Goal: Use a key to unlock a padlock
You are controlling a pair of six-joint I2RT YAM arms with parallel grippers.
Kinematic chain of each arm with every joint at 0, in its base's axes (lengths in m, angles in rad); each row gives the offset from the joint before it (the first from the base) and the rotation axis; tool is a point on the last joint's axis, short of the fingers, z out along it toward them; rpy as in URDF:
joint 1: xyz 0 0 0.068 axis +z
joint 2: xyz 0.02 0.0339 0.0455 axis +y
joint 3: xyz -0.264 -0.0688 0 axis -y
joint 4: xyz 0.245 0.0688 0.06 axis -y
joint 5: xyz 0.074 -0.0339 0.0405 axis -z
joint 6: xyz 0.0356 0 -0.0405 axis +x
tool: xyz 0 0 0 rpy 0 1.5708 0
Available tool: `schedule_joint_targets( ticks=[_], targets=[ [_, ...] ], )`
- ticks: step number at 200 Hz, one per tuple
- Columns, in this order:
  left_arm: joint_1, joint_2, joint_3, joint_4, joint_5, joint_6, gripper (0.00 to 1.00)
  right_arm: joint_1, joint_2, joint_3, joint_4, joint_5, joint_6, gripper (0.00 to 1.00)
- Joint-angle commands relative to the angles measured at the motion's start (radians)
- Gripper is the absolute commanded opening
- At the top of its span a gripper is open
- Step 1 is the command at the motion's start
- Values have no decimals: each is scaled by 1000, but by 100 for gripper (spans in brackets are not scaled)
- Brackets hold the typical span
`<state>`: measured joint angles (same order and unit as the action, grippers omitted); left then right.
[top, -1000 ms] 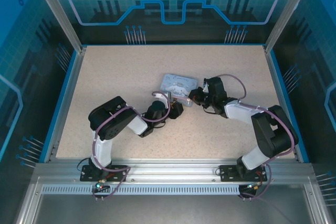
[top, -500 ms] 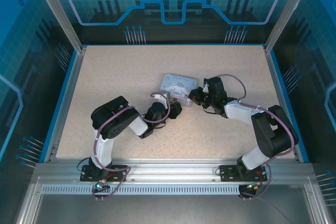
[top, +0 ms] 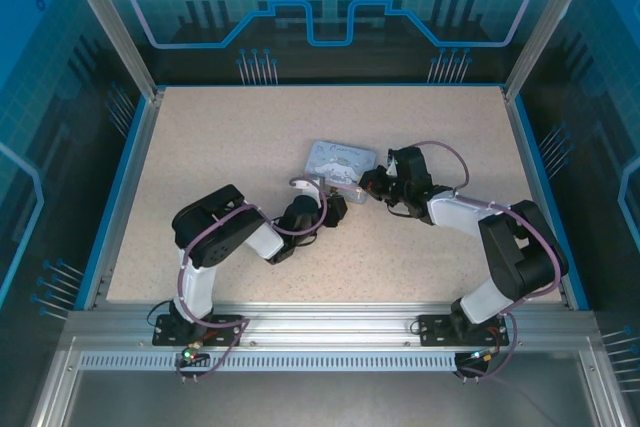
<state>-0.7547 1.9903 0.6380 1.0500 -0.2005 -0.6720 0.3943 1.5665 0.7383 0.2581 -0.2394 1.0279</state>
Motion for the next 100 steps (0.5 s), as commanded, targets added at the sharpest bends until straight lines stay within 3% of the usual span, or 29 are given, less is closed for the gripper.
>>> schedule_joint_targets(
  ticks=[1,50,100],
  targets=[
    [-13,4,6,-162,-23,22,36,6,21,8,-39,6,-9,0],
    [-16,5,21,-191,-31,29,34,5,24,10,-39,3,-8,0],
    [-16,-8,22,-191,-22,34,19,5,25,5,-36,2,-9,0]
  ],
)
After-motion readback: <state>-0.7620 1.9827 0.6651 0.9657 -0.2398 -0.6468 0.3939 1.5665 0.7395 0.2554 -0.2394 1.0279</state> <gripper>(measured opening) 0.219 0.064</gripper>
